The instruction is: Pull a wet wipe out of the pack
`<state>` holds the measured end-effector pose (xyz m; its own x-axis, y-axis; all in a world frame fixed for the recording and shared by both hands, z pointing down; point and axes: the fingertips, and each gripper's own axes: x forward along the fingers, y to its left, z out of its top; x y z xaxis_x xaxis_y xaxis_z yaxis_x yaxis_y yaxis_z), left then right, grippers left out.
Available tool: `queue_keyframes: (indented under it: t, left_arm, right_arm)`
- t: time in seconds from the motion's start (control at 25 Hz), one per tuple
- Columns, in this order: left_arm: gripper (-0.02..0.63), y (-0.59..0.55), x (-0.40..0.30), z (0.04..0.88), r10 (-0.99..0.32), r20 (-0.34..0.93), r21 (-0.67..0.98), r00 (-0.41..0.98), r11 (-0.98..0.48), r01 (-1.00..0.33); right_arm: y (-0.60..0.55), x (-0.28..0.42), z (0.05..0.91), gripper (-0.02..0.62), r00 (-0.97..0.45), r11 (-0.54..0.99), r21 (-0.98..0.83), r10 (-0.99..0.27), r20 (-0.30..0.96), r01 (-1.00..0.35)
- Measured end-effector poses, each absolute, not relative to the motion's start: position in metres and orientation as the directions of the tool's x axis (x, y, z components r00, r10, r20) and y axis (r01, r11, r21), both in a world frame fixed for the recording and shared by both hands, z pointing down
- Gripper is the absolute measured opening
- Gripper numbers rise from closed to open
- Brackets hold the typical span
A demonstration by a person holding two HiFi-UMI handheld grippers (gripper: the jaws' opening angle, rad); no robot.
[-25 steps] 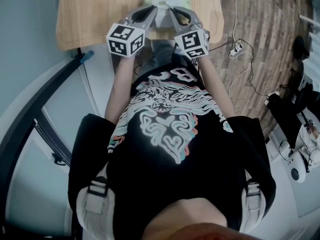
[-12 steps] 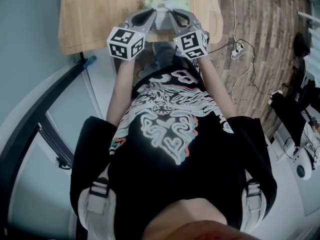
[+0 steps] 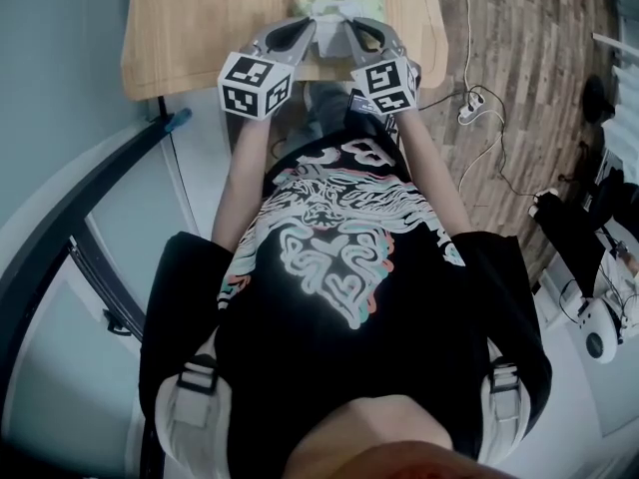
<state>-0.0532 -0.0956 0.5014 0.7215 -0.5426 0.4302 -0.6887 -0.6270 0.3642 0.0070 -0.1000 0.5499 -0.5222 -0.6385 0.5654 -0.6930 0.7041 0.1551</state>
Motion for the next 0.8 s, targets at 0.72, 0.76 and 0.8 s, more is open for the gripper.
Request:
queue_keyframes:
  t: [0.72, 0.76, 0.8]
  left_arm:
    - [-0.006, -0.095, -0.086, 0.501, -0.605, 0.425, 0.377, 0.673, -0.558, -0.739]
    - [-0.006, -0.095, -0.087, 0.5, -0.609, 0.424, 0.377, 0.67, -0.555, -0.742]
    - [-0.006, -0.096, -0.088, 0.5, -0.612, 0.424, 0.375, 0.668, -0.552, -0.744]
  right_arm:
    - [-0.103, 0.01, 0.553, 0.002, -0.518, 0.667, 0.061, -0.629, 0.58, -0.742]
    - [-0.103, 0.011, 0.553, 0.002, -0.516, 0.667, 0.065, -0.631, 0.579, -0.742]
    - [-0.103, 0.011, 0.553, 0.002, -0.516, 0.668, 0.069, -0.632, 0.578, -0.741]
